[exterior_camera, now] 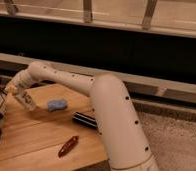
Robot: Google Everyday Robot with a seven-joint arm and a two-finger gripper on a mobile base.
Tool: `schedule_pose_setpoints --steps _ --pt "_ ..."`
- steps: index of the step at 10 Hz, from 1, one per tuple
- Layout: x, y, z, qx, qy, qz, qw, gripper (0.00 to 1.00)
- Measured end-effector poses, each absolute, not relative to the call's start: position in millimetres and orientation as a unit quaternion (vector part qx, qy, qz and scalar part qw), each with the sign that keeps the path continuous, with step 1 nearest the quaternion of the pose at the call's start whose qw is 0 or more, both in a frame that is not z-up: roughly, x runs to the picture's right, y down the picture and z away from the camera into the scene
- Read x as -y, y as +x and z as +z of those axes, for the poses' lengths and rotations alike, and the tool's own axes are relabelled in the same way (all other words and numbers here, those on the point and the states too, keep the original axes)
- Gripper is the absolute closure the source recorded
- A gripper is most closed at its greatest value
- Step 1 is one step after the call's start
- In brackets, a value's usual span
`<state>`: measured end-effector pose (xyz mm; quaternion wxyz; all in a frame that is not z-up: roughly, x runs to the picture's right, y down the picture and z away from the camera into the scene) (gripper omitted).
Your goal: Stand the bottle upright
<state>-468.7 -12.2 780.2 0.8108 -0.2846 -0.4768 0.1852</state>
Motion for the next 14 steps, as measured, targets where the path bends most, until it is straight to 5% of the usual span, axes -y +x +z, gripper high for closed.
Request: schedule_pose_setpoints --steps 2,6,14 --pt "10.4 -467.7 779.1 0.482 -0.281 0.187 0.808 0.93" --pt "7.6 -466.2 779.5 0.475 -0.287 0.189 0.810 0.55" --pt "6.0 -457.7 781.8 0.479 -0.283 0.193 0.808 0.63"
